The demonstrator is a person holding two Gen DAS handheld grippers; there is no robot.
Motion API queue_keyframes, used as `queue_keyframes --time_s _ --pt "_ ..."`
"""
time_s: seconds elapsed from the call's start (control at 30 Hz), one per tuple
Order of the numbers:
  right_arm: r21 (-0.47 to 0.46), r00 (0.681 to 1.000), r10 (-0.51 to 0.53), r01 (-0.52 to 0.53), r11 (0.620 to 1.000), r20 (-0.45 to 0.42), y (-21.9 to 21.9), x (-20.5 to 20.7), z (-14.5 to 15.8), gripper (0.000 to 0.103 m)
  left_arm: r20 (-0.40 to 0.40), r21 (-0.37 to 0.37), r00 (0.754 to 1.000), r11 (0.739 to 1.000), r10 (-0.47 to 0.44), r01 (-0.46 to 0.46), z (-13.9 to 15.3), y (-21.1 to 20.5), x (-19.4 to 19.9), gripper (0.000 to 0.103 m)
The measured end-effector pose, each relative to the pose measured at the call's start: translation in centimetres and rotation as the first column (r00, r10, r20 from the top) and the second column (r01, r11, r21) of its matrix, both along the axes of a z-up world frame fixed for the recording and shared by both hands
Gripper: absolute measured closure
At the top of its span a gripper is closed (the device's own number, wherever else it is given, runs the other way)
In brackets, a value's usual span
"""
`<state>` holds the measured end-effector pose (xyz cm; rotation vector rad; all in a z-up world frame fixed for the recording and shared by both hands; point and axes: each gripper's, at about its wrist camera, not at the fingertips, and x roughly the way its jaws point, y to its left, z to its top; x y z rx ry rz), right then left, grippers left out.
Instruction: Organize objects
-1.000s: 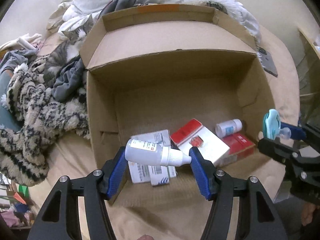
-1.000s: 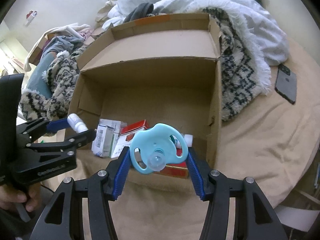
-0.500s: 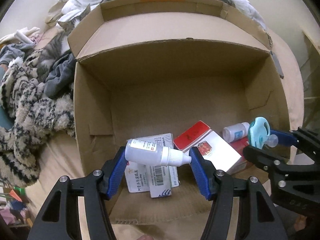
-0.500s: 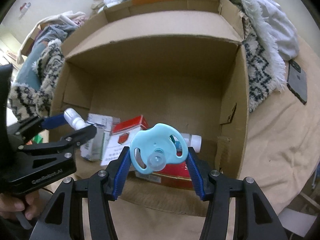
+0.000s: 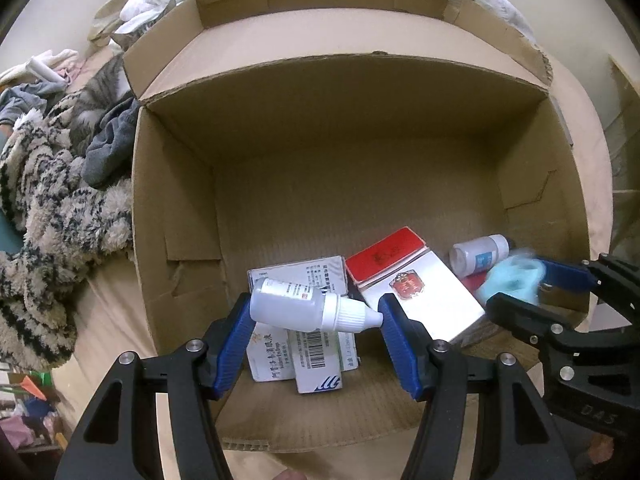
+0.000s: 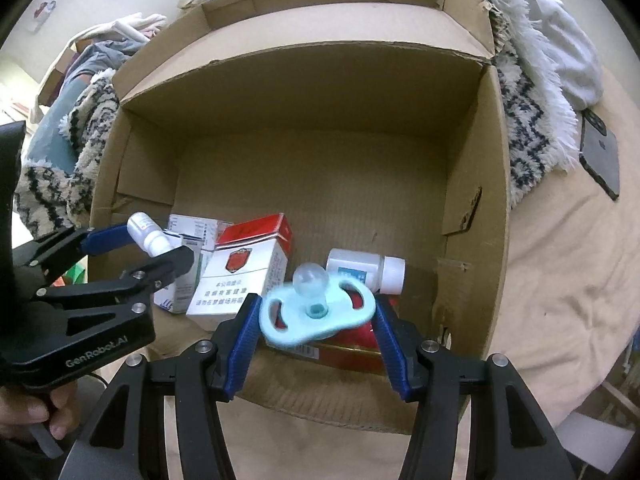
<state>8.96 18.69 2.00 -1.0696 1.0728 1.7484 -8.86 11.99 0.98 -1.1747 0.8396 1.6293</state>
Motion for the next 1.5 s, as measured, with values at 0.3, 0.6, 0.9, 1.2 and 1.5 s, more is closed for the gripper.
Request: queue_keyframes --time_s 0.3,0.6,0.9,1.2,1.5 --pt "0.071 0.999 -0.037 0.038 0.997 -0.015 -1.1 1.9 2.2 0.0 0.051 0.035 0.998 0.999 0.024 -0.025 1.2 -1.6 -0.5 0.009" --pt "0.174 0.995 -0.09 0.094 0.98 -0.032 -4.0 3.3 6.4 0.0 0.075 0.091 0.995 0.993 0.065 -0.072 5.7 -5.7 -0.6 0.001" --pt "0.265 0.987 -0.128 0.149 0.953 -0.093 -10.0 4.4 9.9 0.0 -0.007 0.152 0.993 0.982 0.114 -0.112 8.6 -12.2 1.3 0.001" --pt "0.314 0.978 -0.169 0.201 0.928 -0.125 -12.9 5.3 8.6 0.0 0.038 0.217 0.985 0.961 0.17 -0.174 6.8 -15.3 1.1 0.001" --pt "0.331 0.984 -0.157 0.177 0.927 -0.086 -13.2 4.3 6.5 0.0 0.024 0.2 0.978 0.958 0.206 -0.207 5.4 -15.1 0.6 0.001"
